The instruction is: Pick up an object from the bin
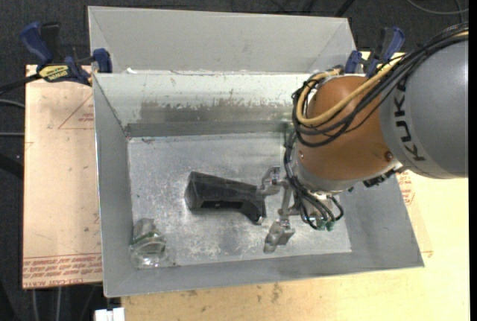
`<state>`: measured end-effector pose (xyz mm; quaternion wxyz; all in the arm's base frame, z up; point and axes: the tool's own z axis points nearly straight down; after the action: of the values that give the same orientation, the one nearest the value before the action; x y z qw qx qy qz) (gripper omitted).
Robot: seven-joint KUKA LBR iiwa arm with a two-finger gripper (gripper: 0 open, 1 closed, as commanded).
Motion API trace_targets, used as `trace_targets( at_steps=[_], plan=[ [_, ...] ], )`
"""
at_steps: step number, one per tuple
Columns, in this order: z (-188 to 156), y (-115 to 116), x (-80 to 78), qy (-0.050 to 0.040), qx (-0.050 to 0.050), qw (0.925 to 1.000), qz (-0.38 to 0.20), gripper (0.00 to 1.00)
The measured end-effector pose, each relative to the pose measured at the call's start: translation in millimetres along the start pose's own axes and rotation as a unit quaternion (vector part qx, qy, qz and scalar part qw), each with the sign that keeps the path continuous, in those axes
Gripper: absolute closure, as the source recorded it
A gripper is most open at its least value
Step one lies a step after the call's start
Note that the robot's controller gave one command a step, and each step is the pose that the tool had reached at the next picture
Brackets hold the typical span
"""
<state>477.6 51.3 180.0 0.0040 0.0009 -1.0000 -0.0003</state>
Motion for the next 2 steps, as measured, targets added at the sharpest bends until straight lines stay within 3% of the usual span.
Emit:
trace_targets(
  at_steps=[1, 2],
  plan=[
    [-3.3, -0.2, -1.8, -0.0037, 0.000, 1.0000, 0.001, 0.00],
    [46.4, 4.1, -39.2, -0.0082, -0.001, 0.9999, 0.009, 0.00]
  ],
)
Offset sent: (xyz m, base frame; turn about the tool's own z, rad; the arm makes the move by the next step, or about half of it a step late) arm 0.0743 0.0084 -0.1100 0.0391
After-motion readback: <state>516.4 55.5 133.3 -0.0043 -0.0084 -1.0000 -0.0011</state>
